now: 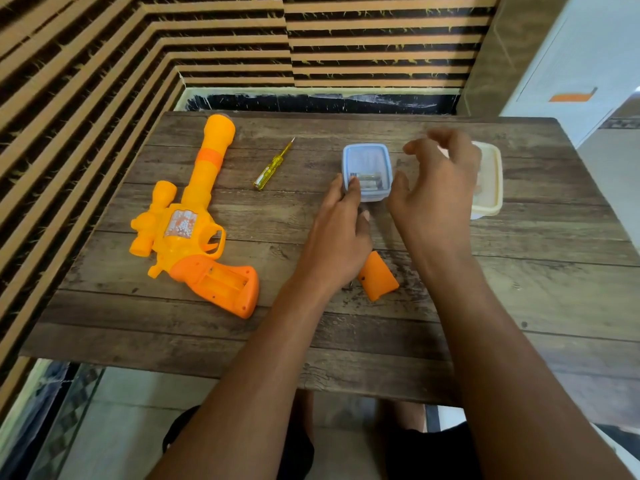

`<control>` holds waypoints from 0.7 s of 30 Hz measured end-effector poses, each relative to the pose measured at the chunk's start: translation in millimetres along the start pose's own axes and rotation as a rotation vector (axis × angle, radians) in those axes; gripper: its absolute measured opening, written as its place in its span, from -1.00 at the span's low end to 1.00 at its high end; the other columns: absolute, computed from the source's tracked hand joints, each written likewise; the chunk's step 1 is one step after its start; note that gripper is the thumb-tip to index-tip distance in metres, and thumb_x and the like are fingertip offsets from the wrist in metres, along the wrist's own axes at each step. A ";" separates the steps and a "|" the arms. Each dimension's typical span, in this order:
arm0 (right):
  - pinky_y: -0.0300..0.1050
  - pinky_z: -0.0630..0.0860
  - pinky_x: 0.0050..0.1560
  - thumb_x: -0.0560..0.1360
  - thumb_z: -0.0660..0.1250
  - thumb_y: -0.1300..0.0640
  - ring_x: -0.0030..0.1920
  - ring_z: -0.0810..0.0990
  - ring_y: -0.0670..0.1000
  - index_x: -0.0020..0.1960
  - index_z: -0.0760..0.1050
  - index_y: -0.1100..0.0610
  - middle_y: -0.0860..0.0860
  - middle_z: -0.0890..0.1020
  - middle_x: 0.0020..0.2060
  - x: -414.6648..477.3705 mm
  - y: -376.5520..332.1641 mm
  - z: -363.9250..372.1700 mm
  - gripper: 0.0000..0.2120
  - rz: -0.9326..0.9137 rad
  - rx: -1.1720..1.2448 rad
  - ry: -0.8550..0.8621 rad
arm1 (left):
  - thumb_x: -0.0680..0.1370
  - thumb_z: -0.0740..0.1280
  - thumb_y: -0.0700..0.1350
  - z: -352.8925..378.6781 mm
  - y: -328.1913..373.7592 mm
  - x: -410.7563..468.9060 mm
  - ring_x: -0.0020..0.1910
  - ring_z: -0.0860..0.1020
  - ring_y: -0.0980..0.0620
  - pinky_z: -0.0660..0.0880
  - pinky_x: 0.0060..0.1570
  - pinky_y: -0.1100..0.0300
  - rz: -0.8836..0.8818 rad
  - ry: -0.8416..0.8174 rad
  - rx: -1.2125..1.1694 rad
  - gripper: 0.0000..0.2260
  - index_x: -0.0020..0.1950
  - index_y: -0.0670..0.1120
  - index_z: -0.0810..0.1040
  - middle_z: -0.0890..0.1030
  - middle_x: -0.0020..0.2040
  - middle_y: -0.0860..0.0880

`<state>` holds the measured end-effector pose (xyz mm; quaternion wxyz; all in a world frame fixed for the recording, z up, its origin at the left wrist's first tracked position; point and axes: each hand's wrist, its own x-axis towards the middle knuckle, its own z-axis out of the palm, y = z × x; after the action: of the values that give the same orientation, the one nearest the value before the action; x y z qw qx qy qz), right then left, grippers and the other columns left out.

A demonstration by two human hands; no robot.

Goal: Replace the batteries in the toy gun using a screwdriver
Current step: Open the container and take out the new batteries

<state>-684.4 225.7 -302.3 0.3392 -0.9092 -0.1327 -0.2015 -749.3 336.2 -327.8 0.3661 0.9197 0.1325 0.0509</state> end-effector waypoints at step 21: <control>0.58 0.14 0.37 0.36 0.25 0.39 0.60 0.12 0.28 0.34 0.47 0.10 0.16 0.35 0.48 7.7 26.3 -0.7 -0.44 0.404 -0.331 -0.228 | 0.74 0.22 -0.16 -6.0 3.5 -2.5 0.66 0.15 -0.04 0.28 0.59 0.04 -0.007 -0.022 -0.047 -0.46 0.70 -0.16 0.14 0.08 0.71 -0.06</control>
<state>-667.9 206.8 -313.0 0.2025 -0.9771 0.0483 -0.0451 -752.1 337.0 -321.1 0.3891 0.9109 0.1306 0.0426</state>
